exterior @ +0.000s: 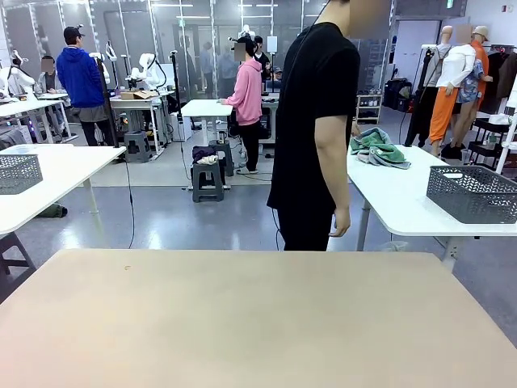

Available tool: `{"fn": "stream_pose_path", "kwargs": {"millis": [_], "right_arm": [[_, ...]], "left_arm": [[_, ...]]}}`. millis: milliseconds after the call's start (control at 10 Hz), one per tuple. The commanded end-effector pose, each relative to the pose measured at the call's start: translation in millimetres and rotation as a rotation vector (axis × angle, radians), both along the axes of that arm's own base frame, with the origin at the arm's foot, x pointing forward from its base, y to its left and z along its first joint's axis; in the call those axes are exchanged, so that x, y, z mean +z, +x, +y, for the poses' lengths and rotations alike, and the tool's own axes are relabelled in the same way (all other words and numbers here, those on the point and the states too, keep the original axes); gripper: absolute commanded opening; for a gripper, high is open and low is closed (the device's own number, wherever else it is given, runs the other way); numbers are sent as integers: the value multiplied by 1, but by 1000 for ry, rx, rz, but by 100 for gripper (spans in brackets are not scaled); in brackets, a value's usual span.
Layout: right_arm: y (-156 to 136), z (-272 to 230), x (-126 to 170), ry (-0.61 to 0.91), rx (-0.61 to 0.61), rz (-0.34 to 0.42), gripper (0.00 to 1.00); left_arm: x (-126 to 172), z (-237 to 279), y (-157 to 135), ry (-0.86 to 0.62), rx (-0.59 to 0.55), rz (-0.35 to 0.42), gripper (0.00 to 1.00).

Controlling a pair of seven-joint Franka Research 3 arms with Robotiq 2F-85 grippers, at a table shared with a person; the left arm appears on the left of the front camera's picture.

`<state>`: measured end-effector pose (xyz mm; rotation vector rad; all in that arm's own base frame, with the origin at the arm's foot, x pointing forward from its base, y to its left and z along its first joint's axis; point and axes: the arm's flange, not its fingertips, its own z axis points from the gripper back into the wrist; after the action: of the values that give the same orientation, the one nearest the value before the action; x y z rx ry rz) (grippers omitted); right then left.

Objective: Fold the towels and place them in the basket.
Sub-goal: When a person lays out a Towel with hook on the table, fold it in half twice.

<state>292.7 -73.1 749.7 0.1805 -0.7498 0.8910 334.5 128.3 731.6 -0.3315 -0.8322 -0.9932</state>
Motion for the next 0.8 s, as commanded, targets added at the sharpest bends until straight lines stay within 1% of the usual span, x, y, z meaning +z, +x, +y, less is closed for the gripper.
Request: {"fn": "stream_pose_path", "kwargs": {"millis": [0, 200, 400, 700], "right_arm": [[0, 1, 0, 2, 9, -3, 100], [0, 1, 0, 2, 9, -3, 100], [0, 1, 0, 2, 9, -3, 100], [0, 1, 0, 2, 9, -3, 100]], "left_arm": [[1, -1, 0, -5, -8, -6, 100], [0, 0, 0, 0, 0, 0, 100], [18, 10, 3, 38, -57, 4, 100], [36, 21, 2, 15, -175, 23, 100]]}}
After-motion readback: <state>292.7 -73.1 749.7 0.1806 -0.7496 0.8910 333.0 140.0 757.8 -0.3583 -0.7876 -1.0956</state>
